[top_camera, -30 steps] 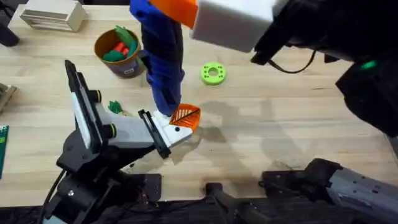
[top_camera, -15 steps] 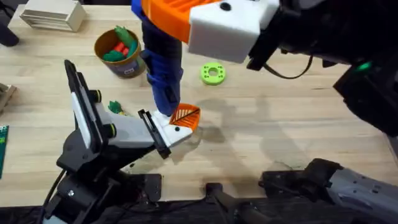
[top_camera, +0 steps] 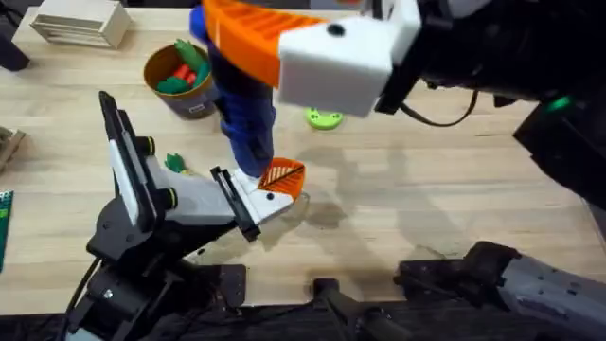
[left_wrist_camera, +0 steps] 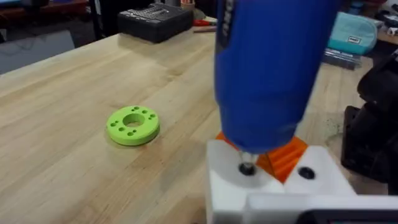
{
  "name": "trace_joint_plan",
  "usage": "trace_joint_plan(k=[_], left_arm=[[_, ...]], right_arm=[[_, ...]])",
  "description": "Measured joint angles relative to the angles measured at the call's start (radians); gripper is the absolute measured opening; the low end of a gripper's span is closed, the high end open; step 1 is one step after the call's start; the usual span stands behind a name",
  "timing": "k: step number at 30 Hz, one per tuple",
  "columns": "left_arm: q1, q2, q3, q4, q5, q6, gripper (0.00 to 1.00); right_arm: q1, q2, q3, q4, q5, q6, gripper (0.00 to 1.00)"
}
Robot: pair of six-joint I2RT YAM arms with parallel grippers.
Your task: Pick up the gripper from the table and insert it into the empty holder that is missing its gripper. Then pick up a screw, insert it into the mounting hole, and use the screwdriver to tighten it. Finally, clean up the table by picking up the vegetable and placing it into the bucket.
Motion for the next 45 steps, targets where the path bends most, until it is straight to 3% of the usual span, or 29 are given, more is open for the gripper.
trace_joint_plan(k=[4, 36, 45], left_arm=[[0.0, 0.0, 0.0, 0.0, 0.0, 0.001, 0.006], [0.0, 0.0, 0.0, 0.001, 0.0, 0.004, 0.006], [0.0, 0.0, 0.0, 0.001, 0.0, 0.004, 0.006]], right_arm=[[0.001, 0.0, 0.0, 0.012, -0.029, 0.001, 0.848], [-0.086, -0.016, 0.0, 0.041, -0.065, -0.002, 0.86], [-0.126, -0.049, 0.0, 0.04, -0.142, 0.004, 0.861]])
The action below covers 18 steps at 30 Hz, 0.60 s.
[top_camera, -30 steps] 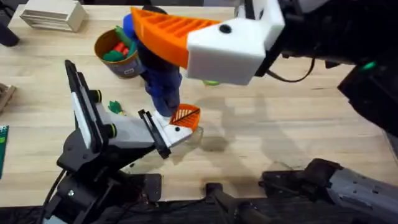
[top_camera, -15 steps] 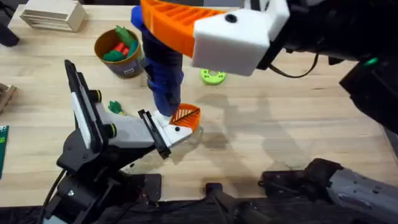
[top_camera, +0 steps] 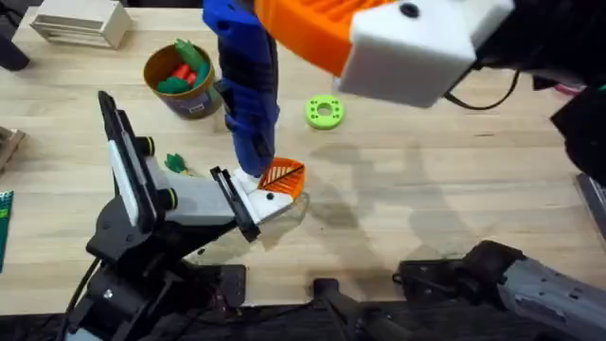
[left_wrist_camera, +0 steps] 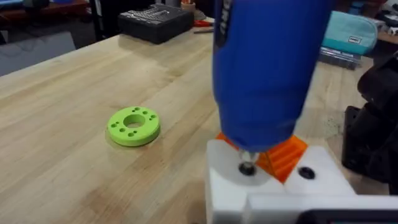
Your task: Pick up the gripper from the table and insert it into the empty holder that is missing its gripper. Then pick up a screw, insert it into the mounting hole, and use the screwdriver to tighten it. Finally, clean up the table by picking up the vegetable and placing it into the bucket.
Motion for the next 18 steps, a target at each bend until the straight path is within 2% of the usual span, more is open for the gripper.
trace_joint_plan(k=[4, 11, 18], left_arm=[[0.0, 0.0, 0.0, 0.0, 0.0, 0.0, 0.006], [0.0, 0.0, 0.0, 0.0, 0.0, 0.0, 0.006], [0.0, 0.0, 0.0, 0.0, 0.0, 0.0, 0.006]], right_arm=[[0.0, 0.008, 0.0, -0.153, -0.069, 0.021, 0.861], [0.003, 0.077, 0.0, -0.144, -0.073, 0.031, 0.861], [0.052, 0.124, 0.0, -0.064, -0.075, 0.064, 0.857]])
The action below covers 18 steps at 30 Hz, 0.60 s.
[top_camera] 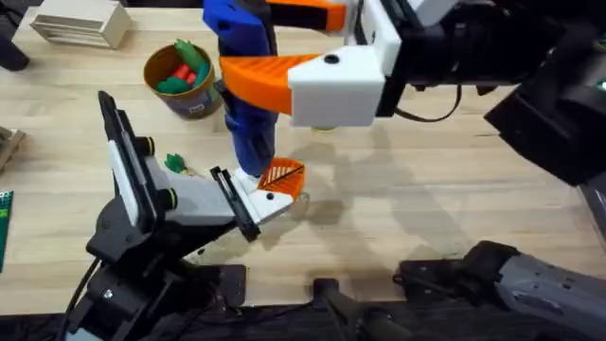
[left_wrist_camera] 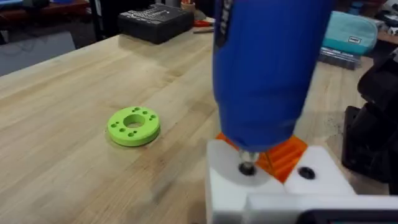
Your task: Pick up the gripper from the table and insert it into the empty holder that is missing its gripper. Then pick up a screw, insert it into the mounting hole, and use the screwdriver to tighten it. Finally, clean up the table by picking up the vegetable and placing it into the bucket.
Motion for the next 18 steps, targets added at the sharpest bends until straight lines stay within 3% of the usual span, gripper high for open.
trace_joint_plan(k=[2, 7, 9, 18], left_arm=[[0.0, 0.0, 0.0, 0.0, 0.0, 0.0, 0.006], [0.001, 0.0, 0.0, 0.0, 0.002, -0.008, 0.006], [-0.001, 0.0, 0.0, 0.0, 0.007, -0.012, 0.006], [-0.001, -0.004, 0.0, 0.027, -0.007, -0.001, 0.006]], right_arm=[[0.007, 0.0, 0.0, 0.019, -0.005, 0.0, 0.784], [0.01, 0.0, 0.0, 0.031, -0.014, -0.003, 0.077], [0.01, 0.0, 0.0, 0.042, -0.015, -0.015, 0.027], [0.003, 0.021, -0.034, 0.248, -0.068, 0.026, 0.032]])
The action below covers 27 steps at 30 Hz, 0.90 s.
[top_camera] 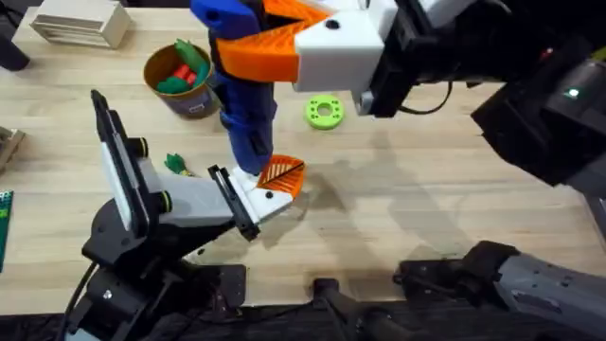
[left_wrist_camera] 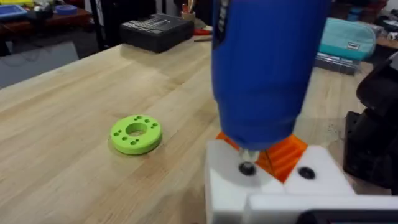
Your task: Pick up the gripper from the table and insert it into the empty holder that is missing its gripper. Then pick up a screw, insert it into the mounting hole, and use the screwdriver to tighten it. Finally, clean up the table by picking up the vegetable and placing it into the bucket.
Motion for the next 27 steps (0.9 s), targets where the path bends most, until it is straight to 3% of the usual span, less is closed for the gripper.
trace_joint_plan(k=[14, 27], left_arm=[[0.0, 0.0, 0.012, 0.007, 0.0, 0.019, 0.006], [0.0, 0.0, 0.003, -0.017, 0.001, 0.022, 0.006]], right_arm=[[-0.018, 0.014, 0.029, 0.023, -0.107, 0.061, 0.032], [0.088, 0.084, 0.093, -0.072, -0.086, -0.076, 0.032]])
